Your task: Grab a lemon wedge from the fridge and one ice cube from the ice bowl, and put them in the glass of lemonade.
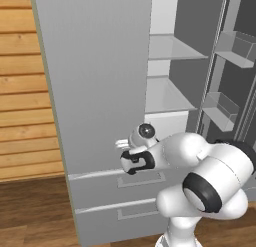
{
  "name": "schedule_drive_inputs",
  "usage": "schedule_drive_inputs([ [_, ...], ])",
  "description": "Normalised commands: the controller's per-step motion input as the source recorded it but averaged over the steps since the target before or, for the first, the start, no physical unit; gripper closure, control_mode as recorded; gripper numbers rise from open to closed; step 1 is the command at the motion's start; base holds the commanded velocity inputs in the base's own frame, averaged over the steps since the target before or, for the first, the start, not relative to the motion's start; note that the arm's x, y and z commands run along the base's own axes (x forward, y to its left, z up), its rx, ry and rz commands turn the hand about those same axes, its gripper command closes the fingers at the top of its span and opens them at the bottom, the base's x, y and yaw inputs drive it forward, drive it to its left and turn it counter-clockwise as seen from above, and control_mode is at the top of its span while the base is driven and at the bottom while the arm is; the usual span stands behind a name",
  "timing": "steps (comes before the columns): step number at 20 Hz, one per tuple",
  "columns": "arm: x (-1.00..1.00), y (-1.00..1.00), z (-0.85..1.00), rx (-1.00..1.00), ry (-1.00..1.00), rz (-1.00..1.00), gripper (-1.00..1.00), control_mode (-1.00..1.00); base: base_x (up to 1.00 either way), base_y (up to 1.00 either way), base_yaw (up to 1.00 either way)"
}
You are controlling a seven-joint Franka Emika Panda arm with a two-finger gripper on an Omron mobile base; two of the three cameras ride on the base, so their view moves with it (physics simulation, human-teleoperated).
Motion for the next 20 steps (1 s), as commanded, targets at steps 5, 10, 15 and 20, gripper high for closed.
schedule_drive_inputs([
  [5, 0.09, 0.0, 0.0, 0.0, 0.0, 0.0, 1.0, -1.0, 0.0, 0.0, 0.0],
  [10, 0.01, 0.01, 0.0, 0.0, 0.0, 0.0, 1.0, -1.0, 0.0, 0.0, 0.0],
  [15, 0.05, 0.18, 0.0, 0.0, 0.0, 0.0, 1.0, -1.0, 0.0, 0.0, 0.0],
  [20, 0.02, 0.54, 0.0, 0.0, -0.01, 0.0, 1.0, -1.0, 0.0, 0.0, 0.0],
])
